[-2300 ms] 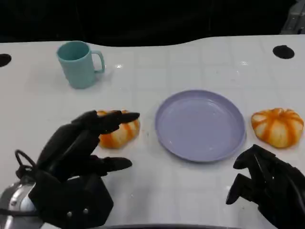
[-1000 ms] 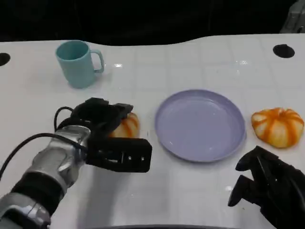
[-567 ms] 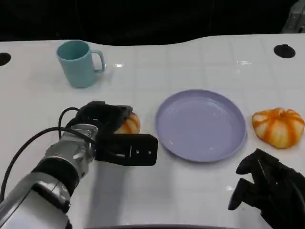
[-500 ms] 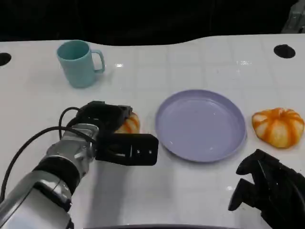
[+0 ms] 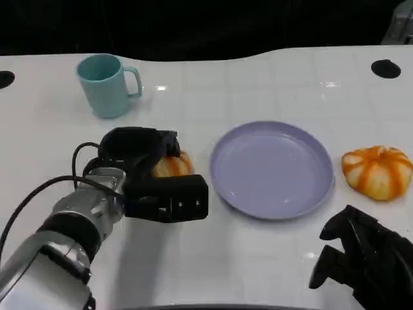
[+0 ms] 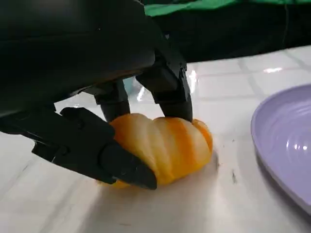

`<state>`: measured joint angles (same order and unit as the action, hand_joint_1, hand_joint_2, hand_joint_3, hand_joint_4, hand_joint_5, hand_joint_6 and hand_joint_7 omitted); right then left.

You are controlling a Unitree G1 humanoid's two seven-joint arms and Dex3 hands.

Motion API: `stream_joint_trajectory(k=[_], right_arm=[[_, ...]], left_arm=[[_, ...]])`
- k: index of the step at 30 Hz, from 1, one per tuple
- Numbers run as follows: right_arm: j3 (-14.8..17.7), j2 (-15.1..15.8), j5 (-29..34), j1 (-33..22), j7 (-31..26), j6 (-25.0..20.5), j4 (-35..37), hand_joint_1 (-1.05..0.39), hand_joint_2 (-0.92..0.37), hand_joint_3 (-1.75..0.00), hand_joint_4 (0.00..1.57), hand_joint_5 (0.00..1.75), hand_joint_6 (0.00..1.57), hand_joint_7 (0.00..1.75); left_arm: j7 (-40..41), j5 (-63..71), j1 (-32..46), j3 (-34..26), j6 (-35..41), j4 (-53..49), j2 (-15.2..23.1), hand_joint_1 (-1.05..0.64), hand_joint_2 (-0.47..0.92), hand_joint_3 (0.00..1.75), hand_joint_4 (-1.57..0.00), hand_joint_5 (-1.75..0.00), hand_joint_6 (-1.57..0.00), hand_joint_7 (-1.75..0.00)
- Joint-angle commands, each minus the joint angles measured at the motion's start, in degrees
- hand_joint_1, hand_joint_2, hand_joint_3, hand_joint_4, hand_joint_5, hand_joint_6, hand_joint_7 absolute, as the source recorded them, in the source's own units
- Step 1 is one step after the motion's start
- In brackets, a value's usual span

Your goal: Grasp the bread from the table and place it into the plate.

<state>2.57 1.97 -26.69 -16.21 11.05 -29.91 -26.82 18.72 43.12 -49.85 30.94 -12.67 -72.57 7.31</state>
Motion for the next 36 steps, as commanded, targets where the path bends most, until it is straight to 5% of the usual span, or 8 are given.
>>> stream_joint_trajectory(k=[1,11,14,17,24,25,29,36], right_arm=[[0.3,0.5,-0.2,0.2,-0.1,0.4,-0.2,-0.45,-0.92,-0.41,0.65,1.75,0.51,1.58],[0.1,0.4,0.3,1.1,-0.8,0.0,0.3,-0.45,-0.92,-0.41,0.64,1.75,0.51,1.58],[0.3,0.6,0.4,1.4,-0.5,0.3,0.9,-0.44,-0.92,-0.41,0.63,1.75,0.51,1.58],[0.8,0.4,-0.1,1.7,-0.7,-0.3,1.2,-0.44,-0.92,-0.41,0.64,1.75,0.51,1.59],[1.2,0.5,-0.7,2.0,0.0,-0.2,1.8,-0.42,-0.92,-0.42,0.66,1.75,0.51,1.6],[1.1,0.6,-0.4,2.0,0.0,-0.1,1.8,-0.42,-0.92,-0.42,0.66,1.75,0.51,1.61],[1.0,0.7,-0.2,2.1,0.0,-0.1,1.9,-0.41,-0.92,-0.43,0.66,1.75,0.52,1.61],[0.9,0.6,-0.2,1.8,0.0,0.1,1.6,-0.43,-0.92,-0.42,0.66,1.75,0.51,1.61]], left_arm=[[3.9,-1.2,-0.1,-0.7,-1.6,0.1,1.1,-0.14,0.87,0.22,-0.83,-1.75,-0.58,-1.71],[9.5,-3.5,-3.0,-3.2,-2.3,0.8,0.1,-0.14,0.63,0.82,-0.89,-1.75,-0.58,-1.75],[8.7,-5.0,-5.0,-4.5,-1.4,1.5,-1.0,-0.15,0.61,0.87,-0.91,-1.75,-0.59,-1.75],[7.7,-5.5,-6.9,-4.8,-1.3,2.4,-2.2,-0.18,0.64,0.76,-0.91,-1.75,-0.64,-1.51],[6.8,-5.5,-9.1,-3.5,-3.9,4.2,-4.8,-0.2,0.58,0.83,-0.93,-1.75,-0.66,-1.74],[6.6,-5.4,-9.3,-3.2,-4.5,4.4,-5.4,-0.2,0.54,0.87,-0.95,-1.75,-0.74,-1.29],[3.7,-6.0,-10.2,-3.1,-5.4,4.8,-7.9,-0.19,0.42,1.04,-0.96,-1.75,-0.71,-1.7],[0.9,-5.6,-10.6,-2.3,-4.6,4.3,-11.2,-0.23,0.43,1.13,-0.99,-1.75,-0.69,-1.72]])
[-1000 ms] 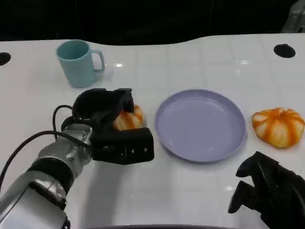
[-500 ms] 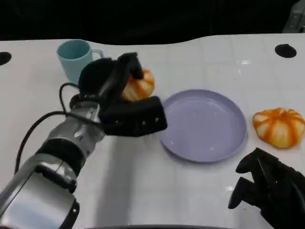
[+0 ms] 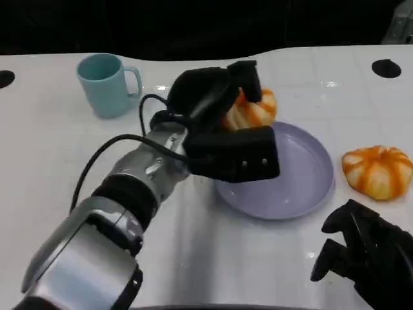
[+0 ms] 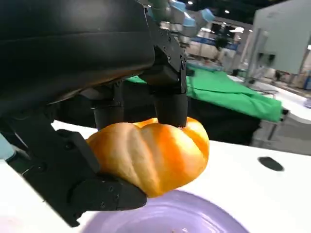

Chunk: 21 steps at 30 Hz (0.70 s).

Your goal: Grasp the bread from the table and place it into the plate.

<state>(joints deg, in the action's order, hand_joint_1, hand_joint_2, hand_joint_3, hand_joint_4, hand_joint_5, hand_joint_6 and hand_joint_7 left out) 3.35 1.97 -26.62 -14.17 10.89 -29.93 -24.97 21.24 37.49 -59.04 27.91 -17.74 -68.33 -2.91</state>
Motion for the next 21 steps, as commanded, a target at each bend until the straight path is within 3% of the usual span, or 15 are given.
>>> stream_joint_trajectory(k=[1,2,3,6,7,8,9,13,17,21], right_arm=[[0.1,0.7,-0.2,-0.4,0.4,0.4,-0.2,-0.43,-0.92,-0.41,0.65,1.75,0.51,1.61],[0.0,0.7,-0.2,-0.4,0.5,0.5,-0.3,-0.43,-0.92,-0.42,0.65,1.75,0.51,1.61],[0.0,0.8,-0.1,-0.5,0.6,0.7,-0.3,-0.43,-0.92,-0.42,0.65,1.75,0.51,1.61],[0.0,0.6,-0.2,-0.6,0.5,0.4,-0.5,-0.43,-0.92,-0.42,0.65,1.75,0.51,1.61],[-0.1,0.6,0.0,-0.7,0.3,0.2,-0.7,-0.43,-0.92,-0.42,0.65,1.75,0.51,1.6],[-0.1,0.6,0.1,-0.7,0.1,0.2,-0.8,-0.43,-0.92,-0.42,0.65,1.75,0.51,1.6],[-0.2,0.5,0.1,-0.7,0.1,0.2,-0.9,-0.43,-0.92,-0.42,0.65,1.75,0.5,1.6],[-0.4,0.5,0.3,-0.8,0.2,0.3,-0.9,-0.43,-0.92,-0.42,0.64,1.75,0.5,1.59],[-0.5,0.3,0.3,-0.9,-0.1,0.3,-0.9,-0.43,-0.92,-0.42,0.63,1.75,0.49,1.59],[-0.8,0.6,0.7,-0.8,0.2,0.6,-0.5,-0.44,-0.92,-0.43,0.62,1.75,0.49,1.58]], left_arm=[[-2.4,-0.1,-1.5,0.7,0.9,-0.1,-1.6,-0.24,0.44,1.12,-0.98,-1.75,-0.69,-1.66],[-2.9,-0.3,-1.6,0.7,1.3,-0.2,-1.9,-0.26,0.47,1.08,-0.97,-1.75,-0.7,-1.39],[-3.2,-0.4,-1.7,0.7,1.6,-0.2,-2.2,-0.26,0.49,1.06,-0.97,-1.75,-0.72,-1.27],[-6.1,-0.1,-2.6,1.2,4.6,-1.0,-3.9,-0.23,0.52,0.97,-0.91,-1.75,-0.68,-1.2],[-7.1,-0.1,-2.9,1.3,5.3,-1.2,-4.3,-0.23,0.55,0.92,-0.88,-1.75,-0.69,-1.05],[-7.6,-0.2,-3.0,1.3,5.8,-1.3,-4.6,-0.22,0.61,0.83,-0.86,-1.75,-0.74,-0.78],[-8.1,-0.2,-3.1,1.4,6.1,-1.4,-4.8,-0.22,0.63,0.8,-0.86,-1.75,-0.77,-0.67],[-10.3,-0.6,-3.6,1.2,7.7,-2.5,-6.1,-0.21,0.69,0.76,-0.85,-1.75,-0.86,-0.56],[-11.5,-0.2,-3.7,1.6,9.4,-3.5,-6.9,-0.22,0.77,0.62,-0.78,-1.66,-0.92,-0.39],[-10.7,0.4,-3.1,2.4,9.3,-4.1,-7.2,-0.2,0.79,0.45,-0.78,-1.73,-0.98,-0.24]])
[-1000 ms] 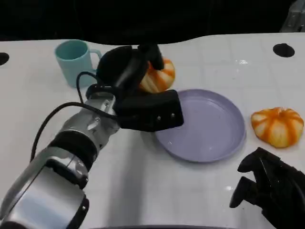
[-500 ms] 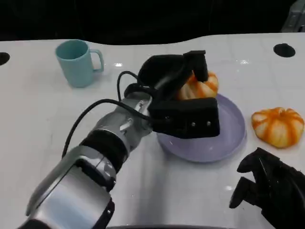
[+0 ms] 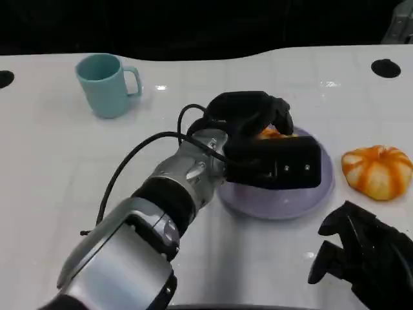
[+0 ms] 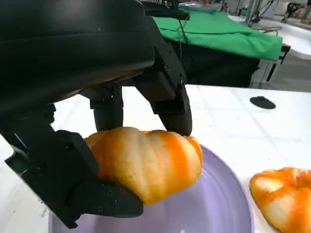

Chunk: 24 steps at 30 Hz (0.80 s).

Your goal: Grasp the bread from the table and place it into the plate.

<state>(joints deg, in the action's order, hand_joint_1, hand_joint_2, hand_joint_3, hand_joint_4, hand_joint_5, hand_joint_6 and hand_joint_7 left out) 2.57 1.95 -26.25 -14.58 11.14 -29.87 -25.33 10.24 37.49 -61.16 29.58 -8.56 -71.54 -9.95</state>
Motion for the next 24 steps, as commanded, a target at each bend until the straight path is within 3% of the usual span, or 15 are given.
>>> stream_joint_trajectory(k=[1,4,6,7,8,11,12,16,19,21,24], right_arm=[[0.0,0.7,0.4,-0.4,0.1,0.8,0.1,-0.44,-0.92,-0.43,0.62,1.75,0.49,1.59],[0.1,0.8,0.4,-0.5,0.6,1.4,0.3,-0.43,-0.92,-0.43,0.61,1.75,0.49,1.59],[0.4,0.8,0.1,-0.5,1.2,1.9,0.6,-0.43,-0.92,-0.43,0.63,1.75,0.5,1.59],[0.5,0.8,-0.1,-0.5,1.3,1.9,0.8,-0.43,-0.92,-0.42,0.64,1.75,0.5,1.59],[0.6,0.8,-0.1,-0.5,1.4,1.9,0.9,-0.43,-0.92,-0.42,0.64,1.75,0.5,1.59],[0.8,0.7,-0.3,-0.4,1.4,1.8,1.1,-0.43,-0.92,-0.41,0.64,1.75,0.51,1.58],[0.9,0.7,-0.4,-0.4,1.4,1.6,1.1,-0.43,-0.92,-0.4,0.64,1.75,0.51,1.57],[0.9,0.6,-0.5,-0.3,1.5,1.7,1.3,-0.43,-0.92,-0.39,0.64,1.75,0.52,1.57],[0.9,0.5,-0.3,-0.2,1.4,1.8,1.3,-0.43,-0.92,-0.39,0.64,1.75,0.52,1.56],[0.8,0.5,-0.1,-0.2,1.1,1.6,1.2,-0.42,-0.92,-0.39,0.65,1.75,0.53,1.56],[0.9,0.6,-0.3,0.0,1.2,1.5,1.3,-0.42,-0.92,-0.39,0.65,1.75,0.53,1.56]], left_arm=[[0.5,0.5,-0.8,0.9,0.2,-1.2,-0.4,-0.19,0.78,0.44,-0.78,-1.74,-0.98,-0.24],[-0.1,-0.2,-0.8,0.6,1.1,-2.0,-1.1,-0.18,0.83,0.27,-0.74,-1.5,-1.02,-0.23],[-2.7,-1.5,-1.1,-0.5,2.6,-2.5,-2.0,-0.25,0.9,0.18,-0.63,-1.24,-0.87,-0.12],[-4.2,-1.3,-1.4,-0.2,3.5,-2.8,-2.2,-0.28,0.91,0.19,-0.56,-1.17,-0.8,-0.08],[-5.4,-1.0,-1.6,0.2,4.3,-2.9,-2.4,-0.37,0.92,0.24,-0.42,-0.95,-0.62,-0.03],[-8.9,-0.9,-1.9,0.5,5.7,-3.2,-2.6,-0.49,0.92,0.31,-0.2,-0.48,-0.3,-0.01],[-9.6,-1.0,-1.9,0.4,6.0,-3.3,-2.6,-0.52,0.92,0.32,-0.15,-0.4,-0.23,0.0],[-11.4,-1.5,-1.7,-0.1,7.4,-3.4,-2.9,-0.64,0.92,0.36,-0.02,-0.2,-0.08,0.0],[-13.0,-1.5,-2.0,0.2,7.9,-3.5,-2.5,-0.66,0.92,0.37,0.0,-0.17,-0.06,0.0],[-15.6,-1.5,-2.5,0.3,8.6,-3.8,-1.9,-0.8,0.92,0.47,0.0,-0.03,-0.02,0.0],[-18.3,-3.0,-2.7,-1.0,8.7,-3.4,-1.1,-0.87,0.92,0.52,0.0,0.0,0.0,0.0]])
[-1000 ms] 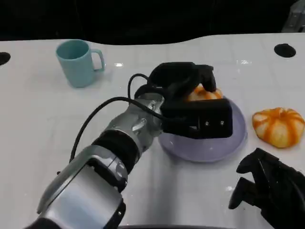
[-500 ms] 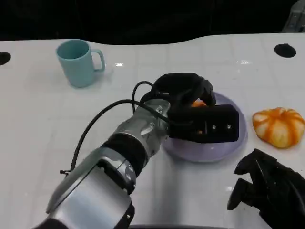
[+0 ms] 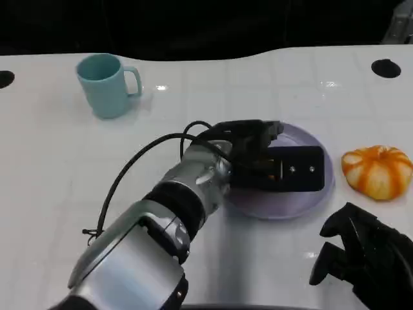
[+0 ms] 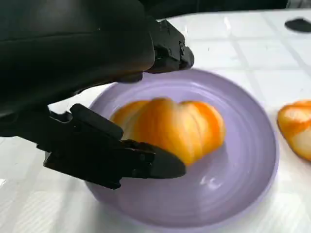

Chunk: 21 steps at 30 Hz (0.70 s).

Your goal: Grasp the bread from the table and place it into the plate.

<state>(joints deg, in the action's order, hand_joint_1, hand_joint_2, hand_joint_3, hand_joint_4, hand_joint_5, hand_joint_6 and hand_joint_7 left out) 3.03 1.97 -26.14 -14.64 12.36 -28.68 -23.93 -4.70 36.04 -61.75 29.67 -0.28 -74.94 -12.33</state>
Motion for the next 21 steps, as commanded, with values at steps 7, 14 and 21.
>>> stream_joint_trajectory(k=[7,14,21], right_arm=[[0.8,0.5,-0.7,0.4,0.2,0.2,0.3,-0.42,-0.92,-0.4,0.65,1.75,0.53,1.57],[0.5,0.3,-0.2,0.7,-0.9,-0.4,0.0,-0.41,-0.92,-0.4,0.65,1.75,0.54,1.57],[0.0,0.0,-0.1,0.9,-1.6,-0.5,-0.1,-0.41,-0.92,-0.41,0.65,1.75,0.53,1.58]], left_arm=[[-5.7,-7.0,-0.8,-6.1,-4.1,2.1,3.4,-0.91,0.92,0.53,0.0,0.0,-0.02,-0.01],[-9.8,-14.3,2.6,-11.9,-9.1,5.2,6.2,-0.86,0.92,0.5,-0.04,-0.02,-0.06,-0.03],[-15.7,-27.8,9.0,-22.7,-10.1,11.7,7.2,-0.75,0.92,0.39,-0.26,-0.16,-0.25,-0.11]])
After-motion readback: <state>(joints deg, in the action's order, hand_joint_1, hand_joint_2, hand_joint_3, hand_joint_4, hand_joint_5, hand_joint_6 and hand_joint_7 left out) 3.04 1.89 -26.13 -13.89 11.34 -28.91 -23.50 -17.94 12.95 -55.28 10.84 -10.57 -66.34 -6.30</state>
